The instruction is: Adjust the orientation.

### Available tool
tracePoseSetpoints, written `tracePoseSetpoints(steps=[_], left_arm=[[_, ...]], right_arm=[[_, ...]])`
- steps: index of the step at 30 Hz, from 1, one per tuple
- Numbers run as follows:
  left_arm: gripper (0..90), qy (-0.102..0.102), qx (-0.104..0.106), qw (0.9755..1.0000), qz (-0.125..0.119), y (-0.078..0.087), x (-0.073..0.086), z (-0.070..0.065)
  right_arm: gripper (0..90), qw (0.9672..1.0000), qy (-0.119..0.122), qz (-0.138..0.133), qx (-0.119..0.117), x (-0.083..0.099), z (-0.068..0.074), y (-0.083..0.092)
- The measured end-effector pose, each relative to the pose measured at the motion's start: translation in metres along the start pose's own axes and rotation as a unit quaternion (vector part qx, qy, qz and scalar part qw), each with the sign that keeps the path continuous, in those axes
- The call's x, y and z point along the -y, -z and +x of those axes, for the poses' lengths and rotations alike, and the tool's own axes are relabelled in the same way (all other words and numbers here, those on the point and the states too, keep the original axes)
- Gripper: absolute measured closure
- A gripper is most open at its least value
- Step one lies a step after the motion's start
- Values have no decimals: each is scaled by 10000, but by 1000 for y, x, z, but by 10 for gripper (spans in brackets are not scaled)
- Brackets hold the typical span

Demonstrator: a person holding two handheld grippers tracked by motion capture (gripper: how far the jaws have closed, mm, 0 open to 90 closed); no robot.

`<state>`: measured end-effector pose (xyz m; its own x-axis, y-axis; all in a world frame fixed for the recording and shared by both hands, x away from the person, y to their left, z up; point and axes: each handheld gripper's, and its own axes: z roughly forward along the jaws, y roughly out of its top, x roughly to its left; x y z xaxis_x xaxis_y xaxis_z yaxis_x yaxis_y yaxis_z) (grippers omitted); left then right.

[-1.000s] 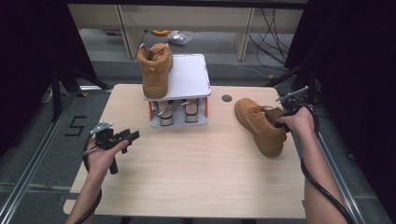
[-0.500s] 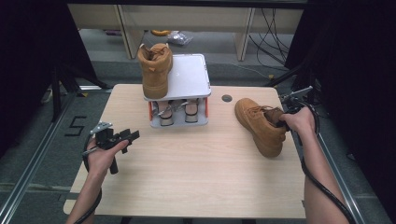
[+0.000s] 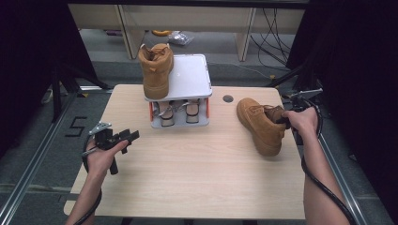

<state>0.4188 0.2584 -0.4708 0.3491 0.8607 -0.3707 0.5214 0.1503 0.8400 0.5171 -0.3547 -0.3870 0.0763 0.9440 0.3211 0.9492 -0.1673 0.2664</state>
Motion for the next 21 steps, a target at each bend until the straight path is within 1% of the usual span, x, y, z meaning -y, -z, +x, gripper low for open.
tracePoseSetpoints(steps=[1,2,3,4,5,6,8,9,10,12,13,14,15,16,17,18,19,20,21], left_arm=[[482,1,1,10000,-4,0,0,0],[482,14,4,10000,-15,0,-1,0],[482,13,3,10000,-17,-1,-2,0],[482,22,8,10000,-11,-1,-2,0],[482,29,21,10000,-19,-1,-2,0],[482,50,27,10000,-23,-2,-2,0],[482,51,38,10000,-10,-2,-3,0],[482,48,29,10000,-5,-2,-3,0],[482,48,31,10000,-11,-3,-3,0],[482,60,26,10000,-16,-3,-3,1],[482,57,13,10000,-8,-2,-3,2],[482,66,13,10000,-11,-2,-2,2],[481,80,16,10000,-19,-2,-2,2],[481,97,24,9999,-27,-2,-2,3],[481,103,16,9999,-24,-2,-1,2],[482,102,18,9999,-29,-1,-1,2],[482,96,19,9999,-44,-1,-2,1],[483,80,24,10000,-49,0,-2,1],[483,83,42,9999,-75,0,-2,0]], right_arm=[[825,10000,-31,-3,-51,0,-1,1],[826,10000,-8,-21,-37,0,-1,1],[826,10000,-51,-38,-48,-1,-1,1],[826,9998,-150,-44,-115,-1,-1,3],[827,9998,-123,-74,-167,-1,-3,3],[827,9994,-250,-55,-221,-2,-3,5],[827,9991,-264,-61,-311,-3,-5,7],[827,9988,-335,-73,-353,-3,-5,9],[827,9988,-279,-120,-383,-3,-6,10],[826,9984,-313,-165,-446,-4,-7,13],[826,9979,-391,-160,-486,-4,-6,15],[825,9976,-403,-184,-532,-3,-7,16],[824,9975,-397,-223,-547,-3,-8,17],[824,9974,-300,-323,-568,-3,-9,18],[825,9965,-464,-287,-630,-2,-8,19],[825,9966,-349,-422,-614,-2,-9,20],[825,9948,-552,-478,-706,-1,-7,20],[824,9950,-484,-537,-682,-1,-8,21],[824,9946,-501,-534,-729,-1,-8,22]])
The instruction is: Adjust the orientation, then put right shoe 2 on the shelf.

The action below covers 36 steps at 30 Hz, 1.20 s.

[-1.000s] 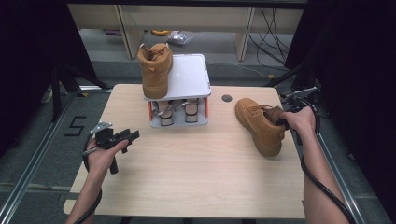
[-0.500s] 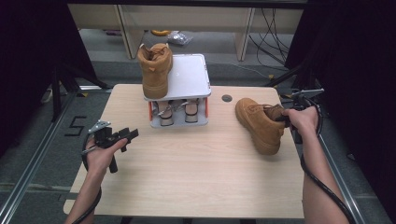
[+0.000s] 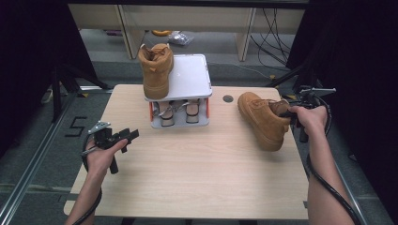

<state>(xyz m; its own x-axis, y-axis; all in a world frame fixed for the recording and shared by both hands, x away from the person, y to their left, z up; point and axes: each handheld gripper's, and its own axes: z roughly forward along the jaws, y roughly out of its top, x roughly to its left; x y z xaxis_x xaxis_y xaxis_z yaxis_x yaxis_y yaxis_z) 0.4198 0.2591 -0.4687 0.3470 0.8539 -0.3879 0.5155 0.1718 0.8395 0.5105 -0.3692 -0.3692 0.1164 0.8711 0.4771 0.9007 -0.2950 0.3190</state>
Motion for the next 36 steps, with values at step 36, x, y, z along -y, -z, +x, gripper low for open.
tracePoseSetpoints(steps=[36], left_arm=[[489,50,-81,9998,-167,10,-3,8]], right_arm=[[827,9960,-335,-372,-747,-10,28,9]])
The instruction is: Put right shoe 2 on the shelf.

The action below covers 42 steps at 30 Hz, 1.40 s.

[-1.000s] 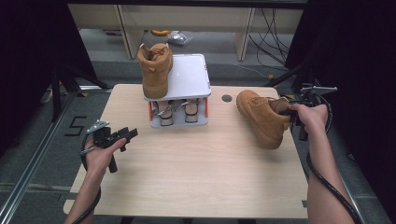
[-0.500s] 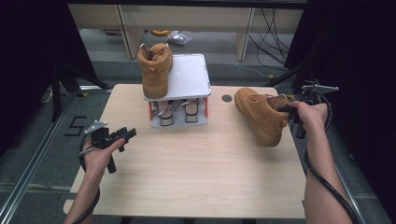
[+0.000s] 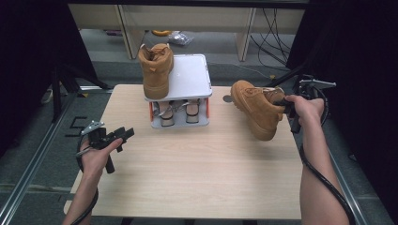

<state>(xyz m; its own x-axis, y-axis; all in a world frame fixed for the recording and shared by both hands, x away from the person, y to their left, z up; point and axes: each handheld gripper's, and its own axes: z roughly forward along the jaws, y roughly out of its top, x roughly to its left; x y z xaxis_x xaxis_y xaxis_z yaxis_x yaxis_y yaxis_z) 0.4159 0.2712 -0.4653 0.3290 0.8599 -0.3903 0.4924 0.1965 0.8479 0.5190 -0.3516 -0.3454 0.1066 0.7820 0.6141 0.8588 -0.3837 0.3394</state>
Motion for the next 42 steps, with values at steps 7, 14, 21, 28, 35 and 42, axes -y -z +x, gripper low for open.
tracePoseSetpoints(steps=[7,14,21,28,35,42], left_arm=[[487,34,28,10000,-11,0,2,-1],[490,12,47,10000,-3,-1,2,-2],[490,5,46,10000,5,-2,3,-1],[492,0,34,10000,16,-1,3,1],[495,-10,39,10000,1,-1,3,0],[496,-34,34,10000,-13,0,2,0]], right_arm=[[826,9998,-42,-175,-50,-2,6,-4],[827,9997,-63,-209,-109,-4,10,-2],[826,9991,-86,-398,-152,-7,15,-3],[825,9991,-61,-381,-188,-10,23,-4],[826,9987,-123,-349,-347,-11,26,-7],[825,9986,-83,-397,-328,-13,27,-7]])
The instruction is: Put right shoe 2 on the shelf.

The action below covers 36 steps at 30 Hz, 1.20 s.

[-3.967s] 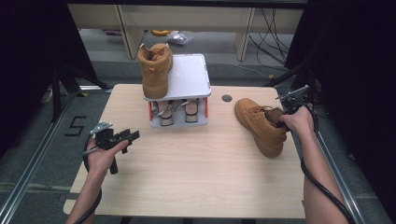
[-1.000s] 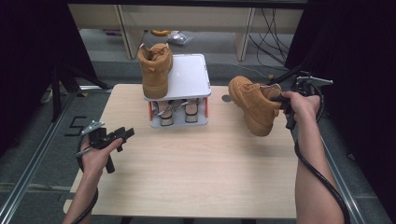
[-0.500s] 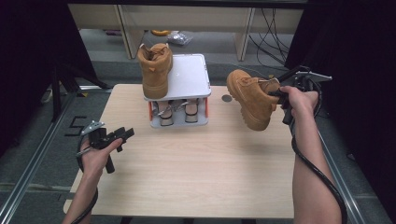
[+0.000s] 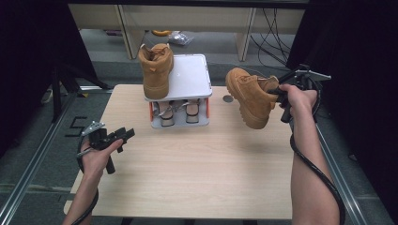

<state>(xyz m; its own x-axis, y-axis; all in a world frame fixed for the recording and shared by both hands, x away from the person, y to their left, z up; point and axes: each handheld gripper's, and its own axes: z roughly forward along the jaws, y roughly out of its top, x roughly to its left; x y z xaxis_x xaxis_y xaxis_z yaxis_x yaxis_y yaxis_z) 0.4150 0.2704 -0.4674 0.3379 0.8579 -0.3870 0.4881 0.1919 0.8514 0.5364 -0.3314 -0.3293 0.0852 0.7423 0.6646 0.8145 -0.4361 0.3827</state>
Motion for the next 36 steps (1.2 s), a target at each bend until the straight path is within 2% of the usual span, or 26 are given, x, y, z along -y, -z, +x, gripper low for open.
tracePoseSetpoints(steps=[2,4,6,7,8,9,11,13,14,15,16,18,22,23,25,27,30,36], left_arm=[[496,13,7,10000,10,-1,1,0],[496,3,8,10000,35,-1,2,1],[495,13,4,10000,54,-2,2,0],[495,14,8,10000,57,-2,2,0],[495,8,8,10000,61,-2,2,0],[495,1,1,10000,65,-2,2,0],[495,19,2,10000,54,-2,2,0],[495,9,2,10000,44,-2,2,1],[495,6,13,10000,35,-2,2,1],[494,8,14,10000,37,-1,2,1],[493,3,4,10000,53,-1,2,2],[493,6,-1,10000,54,-1,2,2],[494,-5,8,10000,49,-1,2,1],[494,-7,9,10000,46,-1,2,1],[493,-7,1,10000,48,-1,2,1],[494,-9,-1,10000,50,0,2,1],[494,-8,2,10000,47,0,2,2],[494,-16,11,10000,33,0,1,1]], right_arm=[[825,9999,-124,-80,-37,0,3,-1],[825,10000,8,-74,-24,0,3,0],[825,9998,-168,-106,-46,-1,7,-1],[825,9999,33,-126,-65,-1,5,-1],[824,9999,15,-113,-79,-1,5,-1],[824,9998,-119,-62,-119,-1,8,0],[824,9997,-93,-164,-163,-2,10,-1],[823,9998,118,-156,-104,-3,10,-1],[824,9996,-213,-135,-136,-4,15,-1],[823,9996,-87,-237,-144,-4,15,-2],[823,9995,-176,-166,-197,-5,17,0],[823,9994,-182,-232,-192,-5,19,-1],[822,9992,-160,-272,-244,-6,21,-1],[822,9994,-76,-270,-214,-6,21,-1],[821,9992,-161,-273,-261,-6,23,-2],[822,9992,-104,-299,-233,-6,24,-3],[822,9989,-201,-302,-294,-7,27,-3],[820,9986,-143,-361,-355,-8,30,-4]])
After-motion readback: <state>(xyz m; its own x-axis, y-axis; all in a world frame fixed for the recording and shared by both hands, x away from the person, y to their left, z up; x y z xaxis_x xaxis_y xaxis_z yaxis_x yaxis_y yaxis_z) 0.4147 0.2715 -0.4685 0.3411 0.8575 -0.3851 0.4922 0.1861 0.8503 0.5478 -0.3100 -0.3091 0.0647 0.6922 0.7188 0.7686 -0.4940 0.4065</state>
